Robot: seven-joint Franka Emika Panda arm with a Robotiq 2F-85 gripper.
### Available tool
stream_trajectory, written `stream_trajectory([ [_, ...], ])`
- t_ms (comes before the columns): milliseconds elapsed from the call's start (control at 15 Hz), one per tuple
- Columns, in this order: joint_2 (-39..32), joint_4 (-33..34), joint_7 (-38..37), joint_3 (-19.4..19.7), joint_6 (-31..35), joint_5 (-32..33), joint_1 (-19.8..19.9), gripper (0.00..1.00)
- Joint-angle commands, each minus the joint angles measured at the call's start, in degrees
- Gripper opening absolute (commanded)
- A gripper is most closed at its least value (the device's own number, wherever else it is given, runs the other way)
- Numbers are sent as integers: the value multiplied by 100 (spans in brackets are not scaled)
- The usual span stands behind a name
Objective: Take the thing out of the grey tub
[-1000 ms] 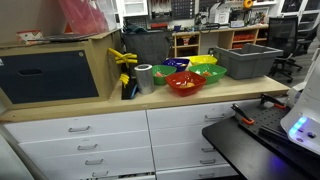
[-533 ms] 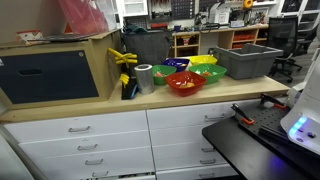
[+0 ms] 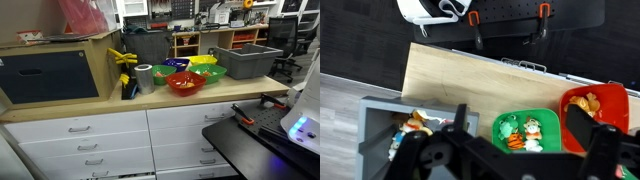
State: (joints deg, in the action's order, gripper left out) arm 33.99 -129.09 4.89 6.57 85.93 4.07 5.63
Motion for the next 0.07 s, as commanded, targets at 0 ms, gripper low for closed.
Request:
stream_trajectory([
  [0,-6,17,-6,15,-16,6,-18,100],
])
